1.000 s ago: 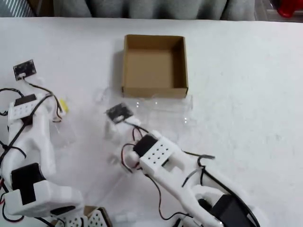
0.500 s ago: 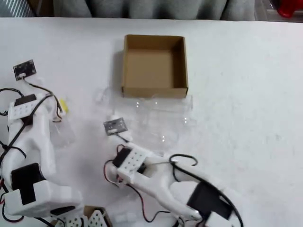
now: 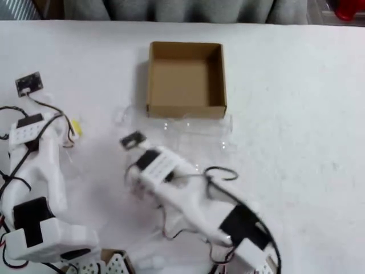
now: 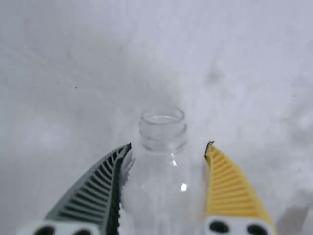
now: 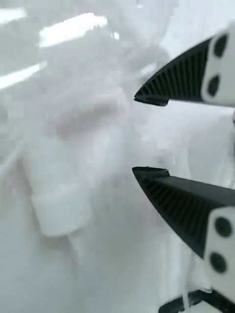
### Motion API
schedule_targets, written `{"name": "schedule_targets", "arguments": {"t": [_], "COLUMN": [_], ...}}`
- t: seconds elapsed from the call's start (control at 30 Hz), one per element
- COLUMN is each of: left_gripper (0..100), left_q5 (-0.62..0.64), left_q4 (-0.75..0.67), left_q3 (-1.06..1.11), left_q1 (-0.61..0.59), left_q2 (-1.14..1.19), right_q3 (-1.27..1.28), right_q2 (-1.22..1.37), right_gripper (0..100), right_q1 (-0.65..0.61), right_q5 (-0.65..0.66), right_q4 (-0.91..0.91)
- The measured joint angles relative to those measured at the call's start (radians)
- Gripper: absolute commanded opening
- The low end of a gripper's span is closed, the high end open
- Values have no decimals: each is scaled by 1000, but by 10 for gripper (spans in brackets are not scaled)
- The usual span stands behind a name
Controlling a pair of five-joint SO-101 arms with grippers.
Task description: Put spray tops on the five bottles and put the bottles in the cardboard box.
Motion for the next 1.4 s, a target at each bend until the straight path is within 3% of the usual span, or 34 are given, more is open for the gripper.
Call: {"name": "schedule_targets", "arguments": {"t": [0.33, 0.53, 0.7, 0.87, 1.23, 1.4], "left_gripper": [64, 64, 64, 64, 64, 64], "left_q5": [0, 0, 0, 0, 0, 0], "left_q4": [0, 0, 0, 0, 0, 0], "left_q3": [0, 0, 0, 0, 0, 0], "left_q1": [0, 0, 0, 0, 0, 0], "left_q2": [0, 0, 0, 0, 0, 0], "right_q3": [242, 480, 595, 660, 675, 589], "right_q2": [-434, -703, -760, -767, -704, -508], "right_gripper": [176, 180, 180, 180, 170, 26], "right_q1": [25, -54, -87, -153, -164, -160], "right_q5": [272, 585, 806, 835, 899, 898], "right_q4": [66, 3, -21, -127, -284, -331]}}
